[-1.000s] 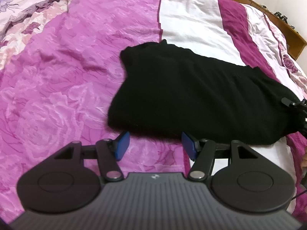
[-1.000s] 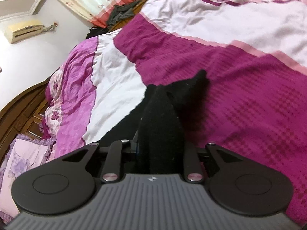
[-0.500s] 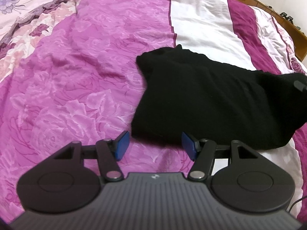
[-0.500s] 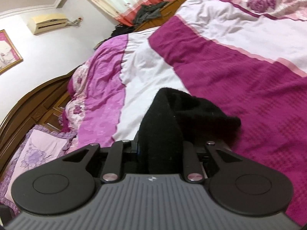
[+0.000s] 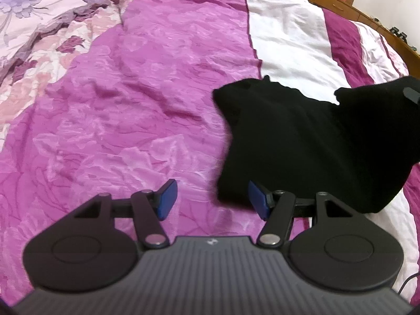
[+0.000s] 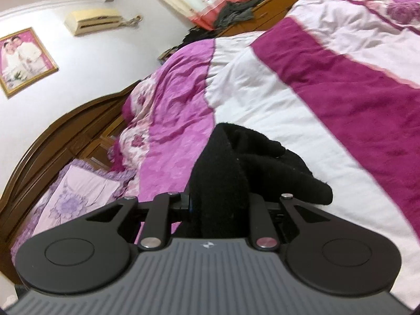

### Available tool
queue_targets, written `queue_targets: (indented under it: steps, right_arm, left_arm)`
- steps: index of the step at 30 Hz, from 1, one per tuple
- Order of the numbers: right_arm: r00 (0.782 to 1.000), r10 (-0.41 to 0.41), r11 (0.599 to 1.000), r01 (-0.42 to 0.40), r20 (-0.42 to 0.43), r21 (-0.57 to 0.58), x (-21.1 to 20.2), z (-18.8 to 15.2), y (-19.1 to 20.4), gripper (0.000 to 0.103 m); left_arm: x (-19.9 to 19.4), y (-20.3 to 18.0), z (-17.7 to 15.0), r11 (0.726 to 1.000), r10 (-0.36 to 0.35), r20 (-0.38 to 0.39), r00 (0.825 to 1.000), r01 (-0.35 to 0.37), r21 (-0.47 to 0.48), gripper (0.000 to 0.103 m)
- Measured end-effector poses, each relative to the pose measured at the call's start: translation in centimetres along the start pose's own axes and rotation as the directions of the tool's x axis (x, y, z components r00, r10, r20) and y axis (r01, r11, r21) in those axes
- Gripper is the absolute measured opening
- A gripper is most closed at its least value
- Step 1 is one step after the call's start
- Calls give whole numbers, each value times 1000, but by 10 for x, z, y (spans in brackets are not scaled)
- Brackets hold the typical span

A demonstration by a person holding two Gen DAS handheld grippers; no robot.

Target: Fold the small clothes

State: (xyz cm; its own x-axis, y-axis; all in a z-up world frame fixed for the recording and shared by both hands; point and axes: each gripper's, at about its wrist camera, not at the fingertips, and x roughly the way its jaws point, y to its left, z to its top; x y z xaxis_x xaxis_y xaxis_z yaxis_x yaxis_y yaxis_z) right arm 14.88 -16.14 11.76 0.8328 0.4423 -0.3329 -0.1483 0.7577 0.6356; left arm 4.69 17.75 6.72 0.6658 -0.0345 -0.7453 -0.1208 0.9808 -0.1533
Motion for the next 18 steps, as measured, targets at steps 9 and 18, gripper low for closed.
queue_targets:
  steps: [9, 18]
  right_arm:
    - [994, -9, 989, -8, -113, -147, 48, -51, 59, 20]
    - [972, -115, 948, 47, -204, -313, 95, -120, 89, 22]
  left_arm:
    - [-2, 21, 5, 1000, 6, 13, 1000, -6, -14, 62]
    - [-6, 35, 22, 1000, 8, 44, 999, -8, 1, 62]
